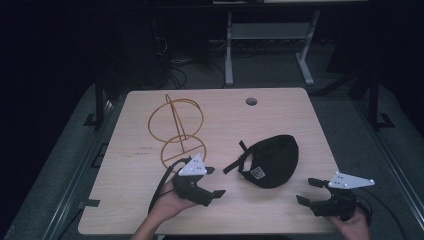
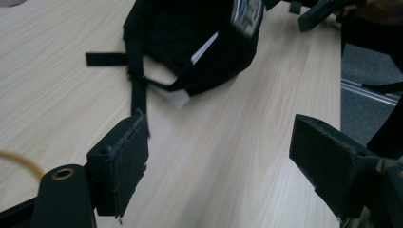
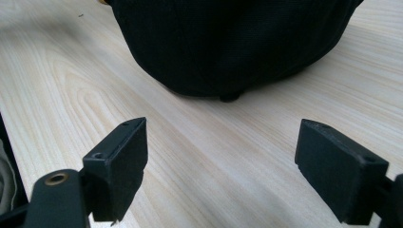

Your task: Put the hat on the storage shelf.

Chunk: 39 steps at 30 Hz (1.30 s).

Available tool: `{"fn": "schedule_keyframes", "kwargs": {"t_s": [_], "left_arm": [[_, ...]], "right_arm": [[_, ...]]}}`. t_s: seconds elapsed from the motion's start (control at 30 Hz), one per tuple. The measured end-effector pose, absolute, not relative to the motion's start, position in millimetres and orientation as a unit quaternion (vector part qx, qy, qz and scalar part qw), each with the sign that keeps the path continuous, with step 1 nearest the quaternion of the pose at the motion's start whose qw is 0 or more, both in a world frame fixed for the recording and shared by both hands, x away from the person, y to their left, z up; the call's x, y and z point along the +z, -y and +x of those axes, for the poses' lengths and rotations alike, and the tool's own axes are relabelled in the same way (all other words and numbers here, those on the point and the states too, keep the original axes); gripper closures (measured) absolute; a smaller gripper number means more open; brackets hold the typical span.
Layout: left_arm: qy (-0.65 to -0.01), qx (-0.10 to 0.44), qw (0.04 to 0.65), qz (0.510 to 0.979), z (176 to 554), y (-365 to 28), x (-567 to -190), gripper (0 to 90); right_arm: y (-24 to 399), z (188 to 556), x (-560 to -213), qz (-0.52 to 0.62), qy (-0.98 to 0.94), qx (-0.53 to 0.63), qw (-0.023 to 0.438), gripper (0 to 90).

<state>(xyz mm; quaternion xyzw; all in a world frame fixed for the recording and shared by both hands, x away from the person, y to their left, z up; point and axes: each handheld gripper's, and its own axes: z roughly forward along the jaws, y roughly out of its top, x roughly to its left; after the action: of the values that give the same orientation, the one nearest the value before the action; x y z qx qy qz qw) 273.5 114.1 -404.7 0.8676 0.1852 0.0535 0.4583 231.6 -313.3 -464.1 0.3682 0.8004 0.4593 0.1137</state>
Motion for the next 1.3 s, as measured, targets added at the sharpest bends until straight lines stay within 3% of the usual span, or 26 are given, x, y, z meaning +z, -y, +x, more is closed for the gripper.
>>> {"fn": "schedule_keyframes", "kwargs": {"t_s": [0.3, 0.83, 1.3], "left_arm": [[-0.176, 0.037, 0.474, 0.862, 284, -84, -398, 23.6], [-0.138, 0.028, 0.427, 0.893, 303, -41, -390, 23.9], [-0.108, -0.008, 0.395, 0.912, 319, -7, -397, 37.4]], "right_arm": [[312, 232, -465, 0.363, -0.803, 0.460, 0.109, 17.5], [311, 232, -465, 0.360, -0.806, 0.458, 0.106, 17.6], [310, 232, -464, 0.355, -0.806, 0.461, 0.108, 17.6]]}}
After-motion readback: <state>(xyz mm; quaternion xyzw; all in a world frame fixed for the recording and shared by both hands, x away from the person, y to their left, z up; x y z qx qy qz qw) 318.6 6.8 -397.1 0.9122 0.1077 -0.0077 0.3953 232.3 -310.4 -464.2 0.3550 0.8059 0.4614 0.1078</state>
